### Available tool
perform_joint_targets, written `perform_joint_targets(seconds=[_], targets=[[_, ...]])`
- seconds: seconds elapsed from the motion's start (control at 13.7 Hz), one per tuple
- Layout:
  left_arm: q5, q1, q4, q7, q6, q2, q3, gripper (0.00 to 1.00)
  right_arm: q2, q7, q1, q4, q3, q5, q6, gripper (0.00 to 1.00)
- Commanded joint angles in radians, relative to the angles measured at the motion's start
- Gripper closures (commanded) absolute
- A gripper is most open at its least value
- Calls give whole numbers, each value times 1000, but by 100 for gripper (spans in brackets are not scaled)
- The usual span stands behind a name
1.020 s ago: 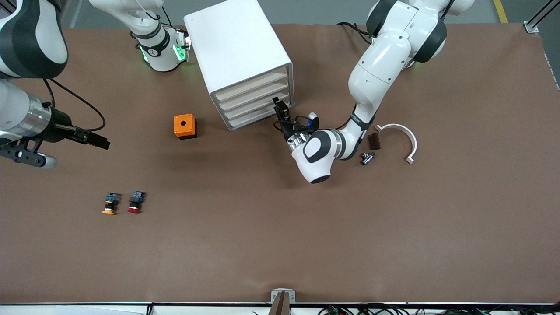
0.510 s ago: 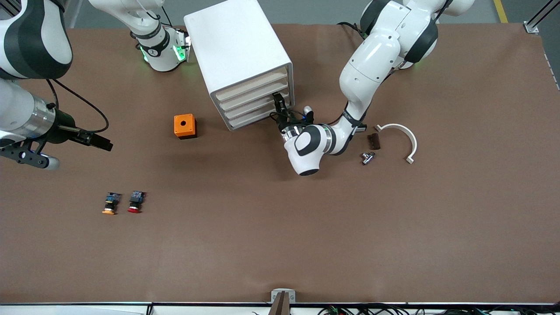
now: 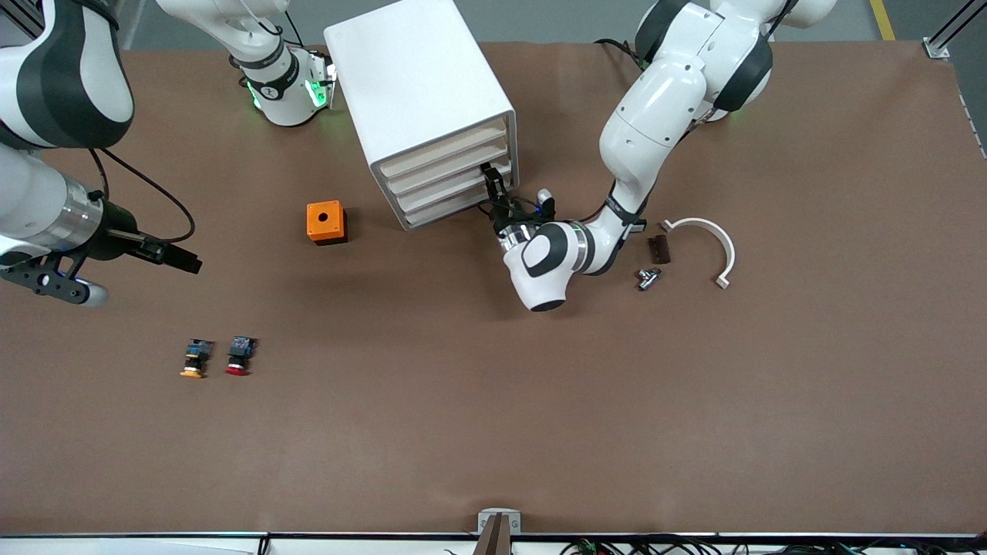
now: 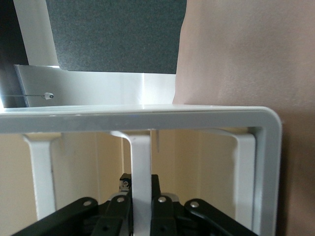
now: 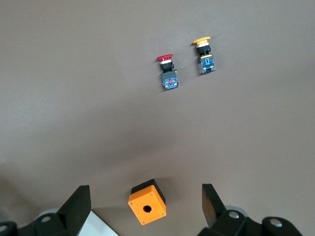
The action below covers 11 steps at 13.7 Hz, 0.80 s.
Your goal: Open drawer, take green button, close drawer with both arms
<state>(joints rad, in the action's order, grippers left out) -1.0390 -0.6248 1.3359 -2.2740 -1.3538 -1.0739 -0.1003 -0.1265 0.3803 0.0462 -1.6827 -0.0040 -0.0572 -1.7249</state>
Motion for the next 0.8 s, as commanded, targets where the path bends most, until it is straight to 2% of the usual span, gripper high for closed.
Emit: perform_joint_targets(seconds=[0.0,0.29,0.73], targets=[[-22,48,-15,-18,22,-8,-1,92,-44,125,64,9,-1,-6,-47,0],[-52,112,-20,-18,12,-8,1,90,-126,345,191,17,-1,-4,-172,0],[-62,204,-29,-10,-96,-3,1,87,-197,601,339,20,-2,-4,-260,0]])
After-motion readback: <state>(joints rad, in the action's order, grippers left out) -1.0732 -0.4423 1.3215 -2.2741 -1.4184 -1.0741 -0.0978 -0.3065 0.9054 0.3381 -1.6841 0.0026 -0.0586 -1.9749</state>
